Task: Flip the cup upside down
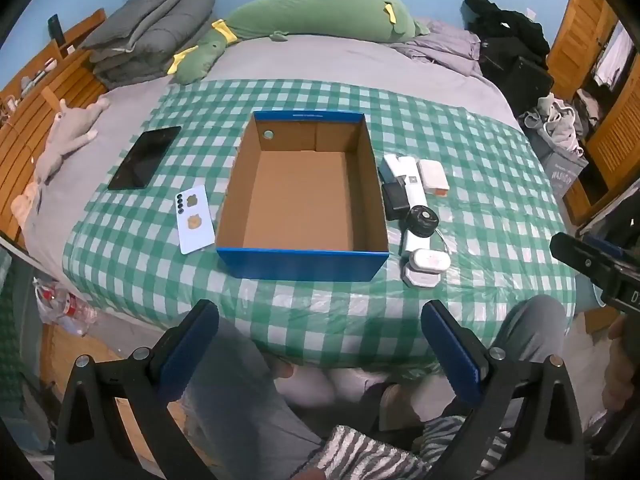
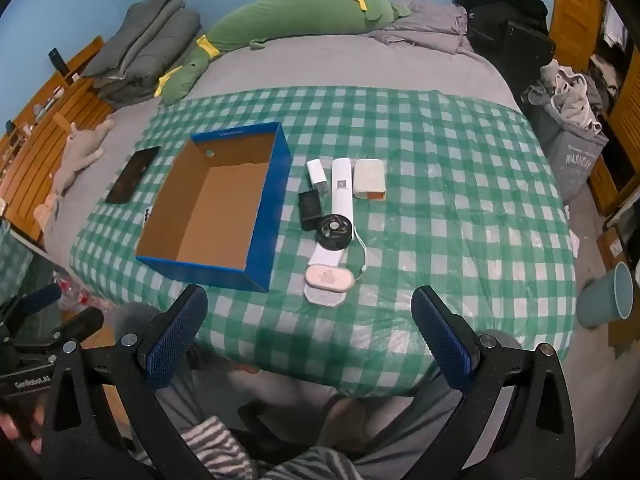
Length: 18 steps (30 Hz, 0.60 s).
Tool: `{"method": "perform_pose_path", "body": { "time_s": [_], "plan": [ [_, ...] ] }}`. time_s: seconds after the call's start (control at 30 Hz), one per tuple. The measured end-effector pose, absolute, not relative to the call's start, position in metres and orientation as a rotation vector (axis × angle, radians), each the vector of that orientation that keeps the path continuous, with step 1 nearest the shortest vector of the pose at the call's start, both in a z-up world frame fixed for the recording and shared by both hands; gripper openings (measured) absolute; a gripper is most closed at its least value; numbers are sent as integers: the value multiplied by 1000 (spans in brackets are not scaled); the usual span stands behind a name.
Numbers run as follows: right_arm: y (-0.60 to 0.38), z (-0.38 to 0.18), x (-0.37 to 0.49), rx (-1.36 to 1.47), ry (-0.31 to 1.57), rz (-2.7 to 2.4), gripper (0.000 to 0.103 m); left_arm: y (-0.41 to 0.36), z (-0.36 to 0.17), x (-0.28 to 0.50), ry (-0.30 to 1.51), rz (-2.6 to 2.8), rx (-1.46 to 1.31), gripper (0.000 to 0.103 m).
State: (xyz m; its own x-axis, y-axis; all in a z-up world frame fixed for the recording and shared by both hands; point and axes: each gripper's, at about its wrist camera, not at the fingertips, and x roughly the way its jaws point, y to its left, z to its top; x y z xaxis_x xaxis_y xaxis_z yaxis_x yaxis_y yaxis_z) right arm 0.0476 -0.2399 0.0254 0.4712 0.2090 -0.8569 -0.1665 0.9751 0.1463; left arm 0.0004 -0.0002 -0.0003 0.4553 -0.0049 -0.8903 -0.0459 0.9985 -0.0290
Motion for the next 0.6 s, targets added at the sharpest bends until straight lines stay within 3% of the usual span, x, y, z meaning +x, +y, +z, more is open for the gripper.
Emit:
{"method": "perform_pose_path", "body": {
  "time_s": [0.6],
  "plan": [
    [-240,23,47,44,1068,228,101,-10,-7,-7,1085,29,-60,102]
  ]
}}
